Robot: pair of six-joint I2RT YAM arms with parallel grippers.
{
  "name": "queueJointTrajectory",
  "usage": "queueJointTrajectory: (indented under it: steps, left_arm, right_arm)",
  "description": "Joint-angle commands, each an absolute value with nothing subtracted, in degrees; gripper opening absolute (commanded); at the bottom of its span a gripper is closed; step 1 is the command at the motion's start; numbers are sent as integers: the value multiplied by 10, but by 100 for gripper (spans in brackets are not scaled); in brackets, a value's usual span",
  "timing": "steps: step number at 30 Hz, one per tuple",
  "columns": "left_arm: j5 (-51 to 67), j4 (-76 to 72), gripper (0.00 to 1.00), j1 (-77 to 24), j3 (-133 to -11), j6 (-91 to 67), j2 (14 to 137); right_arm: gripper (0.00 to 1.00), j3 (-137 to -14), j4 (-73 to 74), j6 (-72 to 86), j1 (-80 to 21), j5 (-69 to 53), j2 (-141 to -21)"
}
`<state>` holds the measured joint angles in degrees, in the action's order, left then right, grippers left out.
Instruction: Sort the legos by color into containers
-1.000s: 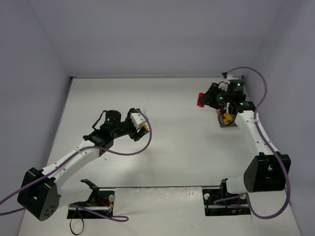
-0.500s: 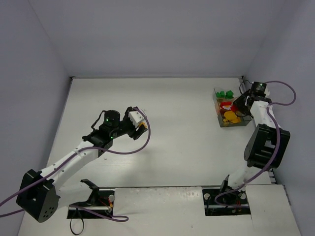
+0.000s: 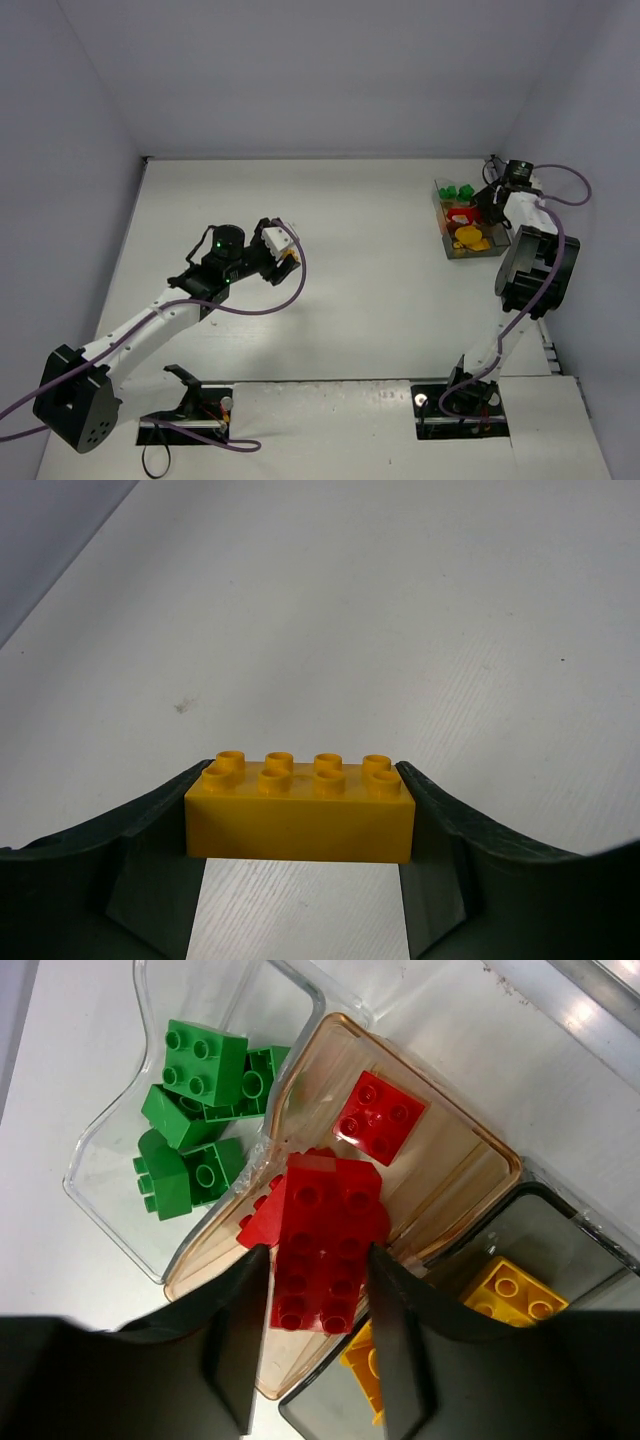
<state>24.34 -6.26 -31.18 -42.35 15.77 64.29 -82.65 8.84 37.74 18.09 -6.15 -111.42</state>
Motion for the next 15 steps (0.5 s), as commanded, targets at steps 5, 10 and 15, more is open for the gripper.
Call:
queueJointTrajectory:
  steps: [5,10,15]
  left_arm:
    - [263,-96,13,-316,-446,158,642]
    - [292,-103,14,-316,-445,163,635]
    - [319,-134,15,-316,-429,187,602]
  right_arm:
    - [64,-866,62,368,185,-52,-1085]
    - [70,-861,62,338,185,-78,-1028]
    - [69,-822,53,299,150,-241,-940]
